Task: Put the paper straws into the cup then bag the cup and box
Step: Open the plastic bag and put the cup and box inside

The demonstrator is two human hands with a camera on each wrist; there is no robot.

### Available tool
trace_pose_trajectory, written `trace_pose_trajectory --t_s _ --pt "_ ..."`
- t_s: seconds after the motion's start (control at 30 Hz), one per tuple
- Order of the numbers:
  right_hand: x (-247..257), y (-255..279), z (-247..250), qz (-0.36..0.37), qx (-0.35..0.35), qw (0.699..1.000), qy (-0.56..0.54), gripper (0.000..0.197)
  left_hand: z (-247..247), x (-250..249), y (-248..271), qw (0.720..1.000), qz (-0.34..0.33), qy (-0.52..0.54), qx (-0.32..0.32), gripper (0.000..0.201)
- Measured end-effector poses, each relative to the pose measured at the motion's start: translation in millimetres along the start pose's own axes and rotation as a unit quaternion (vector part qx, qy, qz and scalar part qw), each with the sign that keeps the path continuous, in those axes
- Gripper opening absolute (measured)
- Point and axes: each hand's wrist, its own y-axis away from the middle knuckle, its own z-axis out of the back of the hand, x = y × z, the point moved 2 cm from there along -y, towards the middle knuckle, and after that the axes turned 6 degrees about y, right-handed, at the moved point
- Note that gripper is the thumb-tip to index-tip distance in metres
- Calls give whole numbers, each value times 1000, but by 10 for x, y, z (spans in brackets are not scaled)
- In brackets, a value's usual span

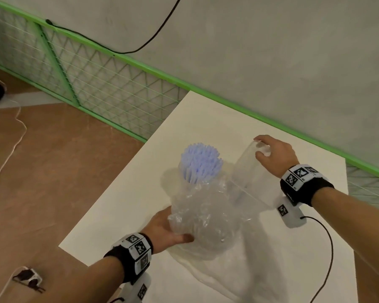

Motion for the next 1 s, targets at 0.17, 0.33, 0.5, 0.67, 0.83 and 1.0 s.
trace_pose_trajectory --t_s 0.17,0.33,0.5,0.67,0.83,1.0 --pt "-57 -42 9 26 76 997 -13 56 -9 14 -11 1000 8 -12 -10 53" --pt "-57 -66 -86 12 -2 1000 -11 33 -20 -14 3 1000 12 -4 -12 53" --pt "-112 -75 18 43 66 997 -9 53 -21 -14 4 1000 12 11 -10 53" --pt "68 140 243 30 -45 992 111 53 -10 -10 6 1000 10 4 -8 55" --pt "297 398 76 252 140 958 1 35 -14 -11 0 1000 8 -13 -12 54" --pt "342 467 -180 263 227 933 90 25 -14 -4 -6 1000 -1 -17 -5 60"
